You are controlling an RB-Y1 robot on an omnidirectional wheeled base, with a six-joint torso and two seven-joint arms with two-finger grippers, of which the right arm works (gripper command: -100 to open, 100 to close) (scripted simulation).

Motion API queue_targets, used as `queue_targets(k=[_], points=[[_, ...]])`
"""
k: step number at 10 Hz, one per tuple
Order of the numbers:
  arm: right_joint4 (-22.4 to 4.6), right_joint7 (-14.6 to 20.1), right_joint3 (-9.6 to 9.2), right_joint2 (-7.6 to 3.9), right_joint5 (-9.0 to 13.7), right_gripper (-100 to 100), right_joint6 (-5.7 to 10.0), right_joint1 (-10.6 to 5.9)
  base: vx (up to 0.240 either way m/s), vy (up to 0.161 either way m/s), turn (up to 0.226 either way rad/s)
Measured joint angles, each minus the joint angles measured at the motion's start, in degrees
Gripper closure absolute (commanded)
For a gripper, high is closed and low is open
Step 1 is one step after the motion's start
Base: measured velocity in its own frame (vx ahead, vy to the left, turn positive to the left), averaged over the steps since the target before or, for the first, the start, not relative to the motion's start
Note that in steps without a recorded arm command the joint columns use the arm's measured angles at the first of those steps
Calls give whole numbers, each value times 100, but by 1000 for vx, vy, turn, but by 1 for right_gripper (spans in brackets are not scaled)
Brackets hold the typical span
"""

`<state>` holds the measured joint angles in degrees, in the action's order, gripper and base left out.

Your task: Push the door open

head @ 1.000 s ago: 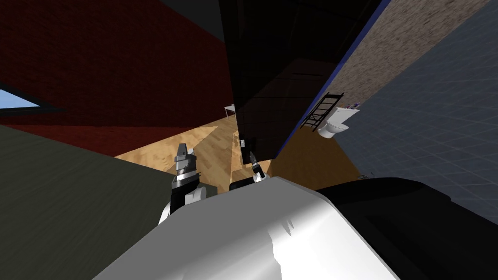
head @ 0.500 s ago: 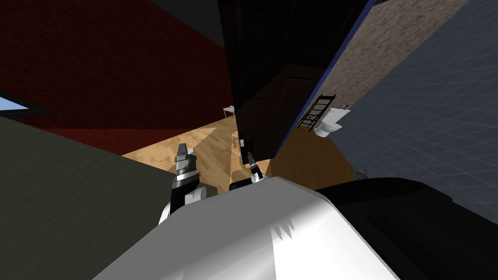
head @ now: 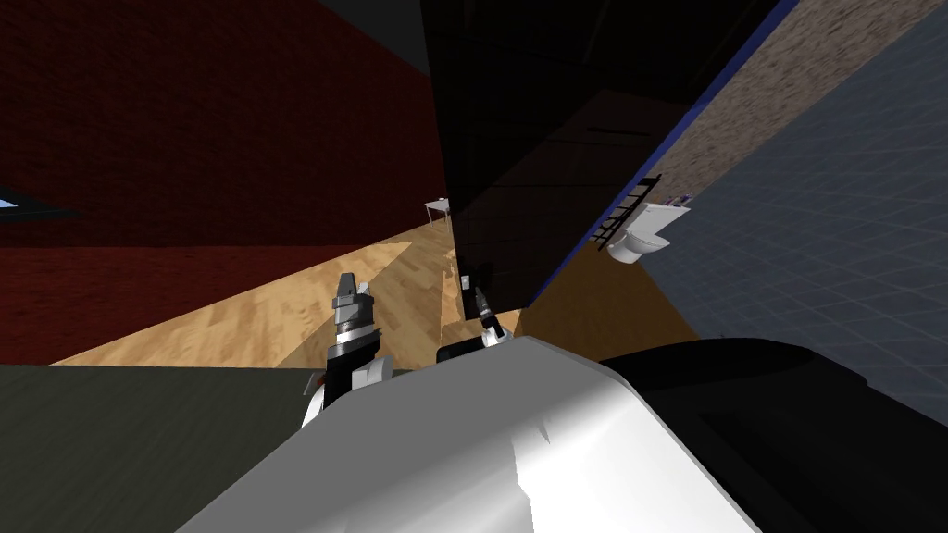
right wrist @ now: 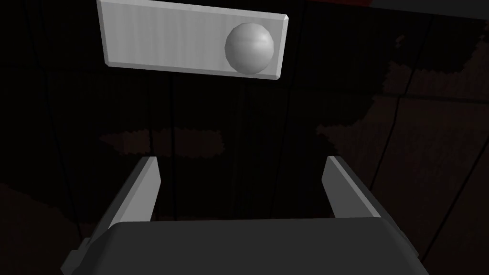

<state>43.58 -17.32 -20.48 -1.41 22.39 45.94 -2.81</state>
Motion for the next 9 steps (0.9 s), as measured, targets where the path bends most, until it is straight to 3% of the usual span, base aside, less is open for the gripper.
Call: queue_targets(k=[2,5,6,9], points=[[-48,27,40,20,0,-100,4,-43,235,46,23],[-78,57,95,181,-1,-100,13,-79,164,43,10],[-73,56,94,191,-2,100,20,-74,-20,-1,7],[-75,53,93,183,-4,100,9,-88,-22,-5,6]])
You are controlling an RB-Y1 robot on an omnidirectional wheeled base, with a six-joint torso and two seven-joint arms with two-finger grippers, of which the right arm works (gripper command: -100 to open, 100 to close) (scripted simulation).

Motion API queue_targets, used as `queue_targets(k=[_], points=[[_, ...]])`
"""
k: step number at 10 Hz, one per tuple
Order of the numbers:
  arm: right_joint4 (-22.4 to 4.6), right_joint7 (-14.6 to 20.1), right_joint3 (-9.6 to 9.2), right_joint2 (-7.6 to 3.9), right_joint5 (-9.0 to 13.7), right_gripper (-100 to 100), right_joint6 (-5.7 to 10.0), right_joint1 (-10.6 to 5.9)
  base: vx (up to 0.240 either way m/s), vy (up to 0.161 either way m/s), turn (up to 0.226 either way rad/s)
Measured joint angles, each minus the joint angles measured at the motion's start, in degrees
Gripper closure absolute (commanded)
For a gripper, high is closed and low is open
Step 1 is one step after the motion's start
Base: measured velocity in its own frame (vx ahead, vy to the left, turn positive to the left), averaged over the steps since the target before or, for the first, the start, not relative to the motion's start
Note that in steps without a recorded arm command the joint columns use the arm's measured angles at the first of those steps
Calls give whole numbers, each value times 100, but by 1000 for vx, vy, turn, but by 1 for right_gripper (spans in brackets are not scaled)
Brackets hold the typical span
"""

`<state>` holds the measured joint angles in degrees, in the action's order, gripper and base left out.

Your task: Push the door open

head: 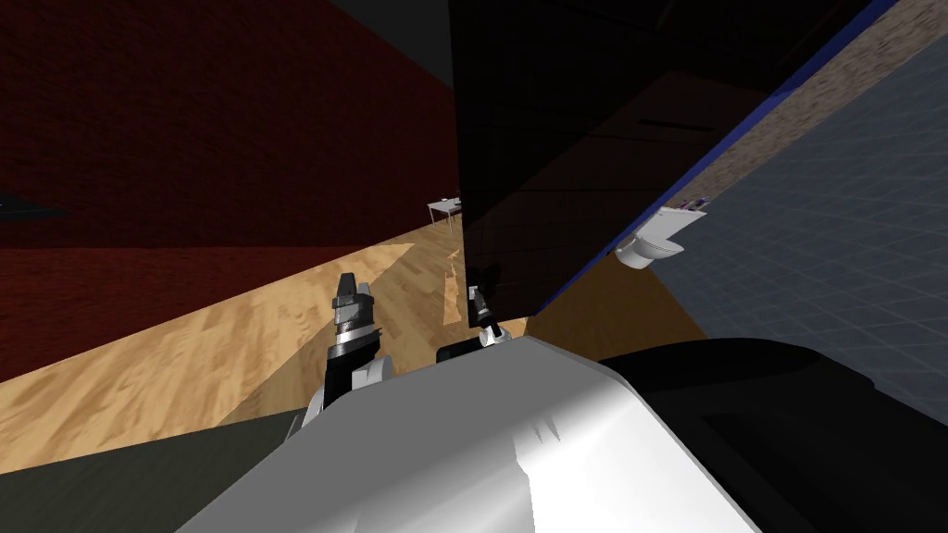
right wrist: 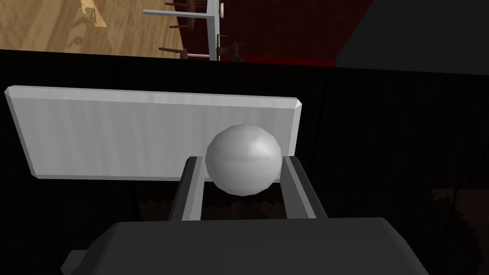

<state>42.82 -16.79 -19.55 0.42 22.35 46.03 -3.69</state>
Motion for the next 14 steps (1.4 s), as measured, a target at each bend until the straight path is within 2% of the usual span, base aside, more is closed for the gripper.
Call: queue_targets(k=[3,5,7,8,9,10,11,12,14], points=[[-11,0,-5,2,-1,100,-10,14,39,15,-24],[71,-78,86,-94,65,100,-72,118,214,93,-102],[-89,-93,222,-152,148,100,16,-5,206,77,-88],[-18,-147,301,-155,190,100,27,24,201,56,-81],[-241,-128,374,-152,236,100,120,-140,125,33,-69],[-39,-171,439,-202,268,-100,65,-39,66,-79,-231],[76,-259,353,-272,345,-100,50,54,12,-167,-201],[89,-343,250,-308,427,-100,104,102,-21,-169,-150],[279,-548,42,-303,604,-100,138,279,-45,-86,-158]])
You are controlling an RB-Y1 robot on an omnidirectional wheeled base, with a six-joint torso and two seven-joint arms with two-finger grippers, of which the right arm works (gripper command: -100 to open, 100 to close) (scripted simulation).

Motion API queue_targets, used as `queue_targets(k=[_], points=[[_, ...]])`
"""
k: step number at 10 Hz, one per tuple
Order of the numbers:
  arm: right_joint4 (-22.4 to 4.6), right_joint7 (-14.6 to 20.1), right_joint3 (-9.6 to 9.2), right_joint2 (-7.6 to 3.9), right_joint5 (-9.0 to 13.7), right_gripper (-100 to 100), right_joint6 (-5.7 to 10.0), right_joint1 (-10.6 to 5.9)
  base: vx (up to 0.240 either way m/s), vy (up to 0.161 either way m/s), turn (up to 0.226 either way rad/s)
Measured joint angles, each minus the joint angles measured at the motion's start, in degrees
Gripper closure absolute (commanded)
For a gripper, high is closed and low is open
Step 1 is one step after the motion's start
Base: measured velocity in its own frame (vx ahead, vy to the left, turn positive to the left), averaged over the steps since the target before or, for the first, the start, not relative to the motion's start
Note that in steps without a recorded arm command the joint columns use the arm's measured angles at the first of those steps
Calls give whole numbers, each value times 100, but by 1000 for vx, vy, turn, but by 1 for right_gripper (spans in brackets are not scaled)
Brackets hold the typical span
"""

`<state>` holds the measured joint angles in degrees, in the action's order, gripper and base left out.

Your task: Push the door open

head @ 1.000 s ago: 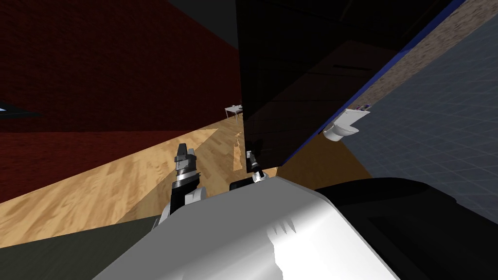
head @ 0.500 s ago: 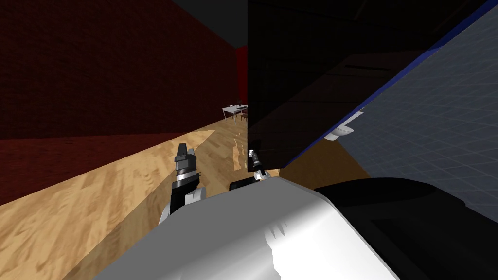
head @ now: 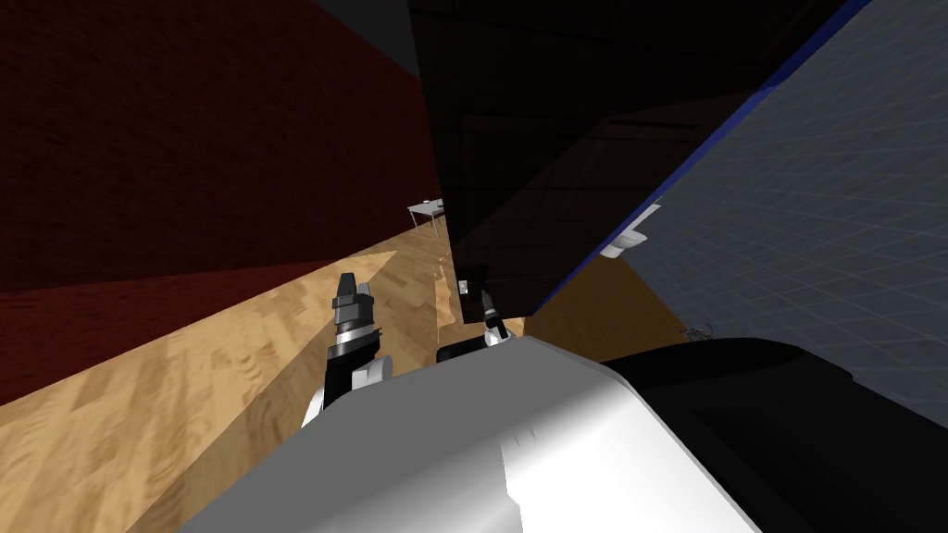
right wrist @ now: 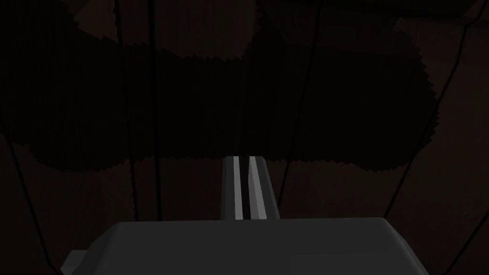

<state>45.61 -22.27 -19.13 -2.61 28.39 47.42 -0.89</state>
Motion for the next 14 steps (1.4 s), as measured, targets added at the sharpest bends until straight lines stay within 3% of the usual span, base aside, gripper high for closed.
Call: queue_targets(k=[1,4,8,12,14], points=[[210,-104,-98,16,84,-100,-31,150,-90,22,-182],[305,-298,-331,266,285,-100,41,283,-110,115,-66],[349,-391,-445,470,366,-100,90,359,-111,145,-21],[342,-386,-439,380,361,-100,98,359,129,-119,-3],[341,-371,-420,244,354,-100,90,351,198,-76,11]])
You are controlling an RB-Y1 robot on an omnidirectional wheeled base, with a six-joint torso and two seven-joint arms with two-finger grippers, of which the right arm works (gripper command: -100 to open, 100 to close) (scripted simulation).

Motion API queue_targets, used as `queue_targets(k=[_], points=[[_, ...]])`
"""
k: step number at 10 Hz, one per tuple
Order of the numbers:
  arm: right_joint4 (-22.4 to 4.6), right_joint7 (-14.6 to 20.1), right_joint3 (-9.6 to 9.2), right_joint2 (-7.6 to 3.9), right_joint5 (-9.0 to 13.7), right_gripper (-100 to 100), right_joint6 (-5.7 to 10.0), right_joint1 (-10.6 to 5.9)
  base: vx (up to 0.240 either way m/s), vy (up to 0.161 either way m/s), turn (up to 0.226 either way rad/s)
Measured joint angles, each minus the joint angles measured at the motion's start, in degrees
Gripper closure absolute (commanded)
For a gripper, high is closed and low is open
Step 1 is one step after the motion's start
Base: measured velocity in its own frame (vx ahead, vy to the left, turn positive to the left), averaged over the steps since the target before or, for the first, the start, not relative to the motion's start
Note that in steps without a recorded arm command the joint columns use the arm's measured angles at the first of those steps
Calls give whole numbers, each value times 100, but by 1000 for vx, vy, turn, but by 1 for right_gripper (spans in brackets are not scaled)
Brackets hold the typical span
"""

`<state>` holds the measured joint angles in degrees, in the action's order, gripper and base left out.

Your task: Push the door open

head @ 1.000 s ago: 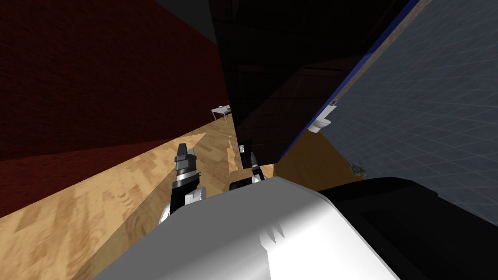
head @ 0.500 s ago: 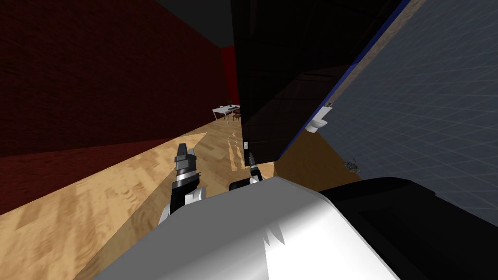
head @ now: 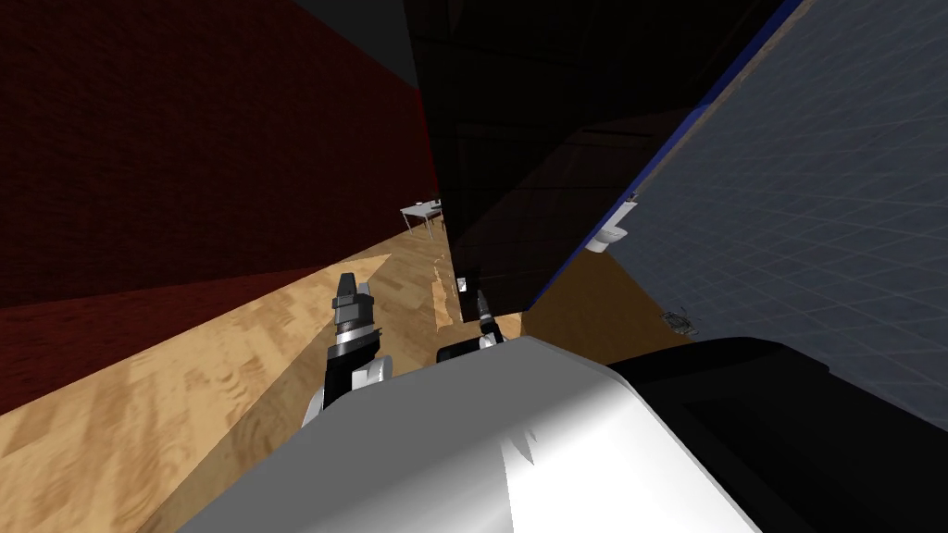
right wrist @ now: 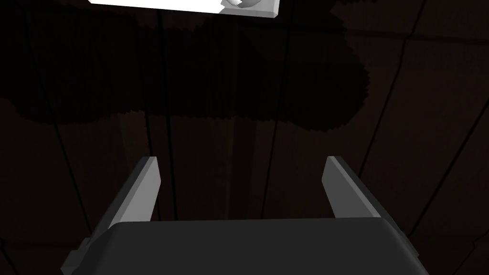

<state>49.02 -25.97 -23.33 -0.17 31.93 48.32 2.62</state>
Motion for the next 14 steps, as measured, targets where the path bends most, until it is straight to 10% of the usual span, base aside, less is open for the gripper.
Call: queue_targets(k=[4,8,9,14], points=[[-112,77,105,-204,-31,-100,8,-113,200,82,24],[-112,119,214,41,-46,-100,-41,-149,83,131,7],[-110,120,216,51,-46,100,-49,-151,-7,-3,-3],[-116,116,194,58,-54,100,-59,-152,-4,-8,7]])
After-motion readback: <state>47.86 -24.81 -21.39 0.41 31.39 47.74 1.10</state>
